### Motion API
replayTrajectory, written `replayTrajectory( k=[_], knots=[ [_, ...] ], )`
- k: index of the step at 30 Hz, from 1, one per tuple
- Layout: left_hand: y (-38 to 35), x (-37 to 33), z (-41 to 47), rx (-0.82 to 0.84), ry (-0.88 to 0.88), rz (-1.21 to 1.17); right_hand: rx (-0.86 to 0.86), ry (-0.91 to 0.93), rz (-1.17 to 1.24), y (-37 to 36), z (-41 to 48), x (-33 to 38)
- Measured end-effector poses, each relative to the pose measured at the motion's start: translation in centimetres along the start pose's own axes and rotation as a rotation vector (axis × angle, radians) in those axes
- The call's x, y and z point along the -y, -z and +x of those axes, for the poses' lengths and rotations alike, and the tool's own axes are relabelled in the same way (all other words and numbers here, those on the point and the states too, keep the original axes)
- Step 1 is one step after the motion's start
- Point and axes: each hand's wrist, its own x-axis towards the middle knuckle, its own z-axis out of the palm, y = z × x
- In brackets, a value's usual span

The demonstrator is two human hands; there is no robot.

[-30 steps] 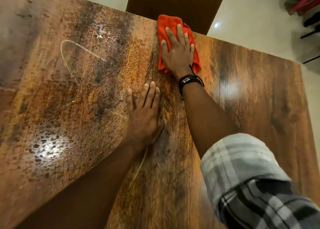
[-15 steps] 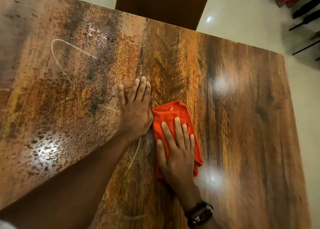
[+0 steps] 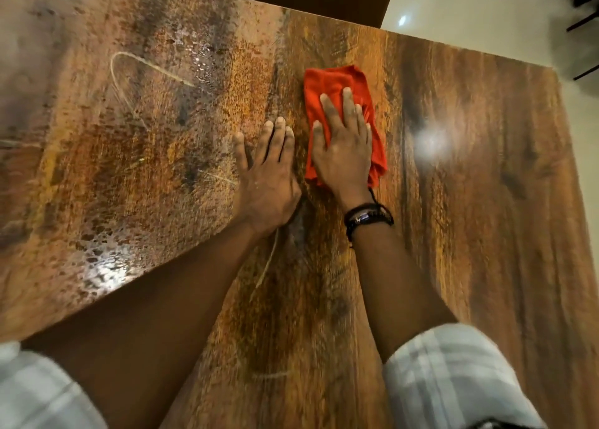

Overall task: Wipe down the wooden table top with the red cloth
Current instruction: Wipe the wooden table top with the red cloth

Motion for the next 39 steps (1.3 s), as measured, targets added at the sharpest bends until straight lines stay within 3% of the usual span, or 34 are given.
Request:
replayTrajectory(
  k=[3,8,10,16,21,26,32,36,39],
  knots=[
    [0.2,-0.1,-0.2,0.007,-0.009,-0.006,-0.041,0.027,0.012,0.6,-8.3,-0.1],
    [0.3,0.0,-0.3,0.013,-0.008,0.037,0.049,-0.015,-0.003,2.2,-25.8,-0.5],
    [0.4,0.0,-0.2,0.008,-0.011,0.043,0.042,-0.012,-0.034,2.2,-28.8,-0.7],
    [0.0,0.1,0.1,0.008,-0.016,0.027,0.031,-0.03,-0.064,0.6,-20.3,0.4],
    [1.0,0.9,-1.3,-0.117,-0.06,-0.31,-0.058,-0.044,-0.078,-0.9,-10.2,1.1],
    [2.2,3.3,-11.1,-0.151,-0.033,-0.205,-0.019,-0.037,-0.061,-0.9,-7.6,0.9],
    [1.6,6.6,-21.1,-0.067,-0.12,-0.015,-0.047,-0.008,-0.017,-0.1,-20.0,1.5],
    [0.6,6.8,-22.6,-0.013,-0.129,0.057,0.018,-0.071,-0.003,0.9,-32.8,2.2],
    [0.6,6.6,-22.5,0.006,-0.128,0.091,0.048,-0.102,-0.062,0.9,-37.8,2.5]
  ],
)
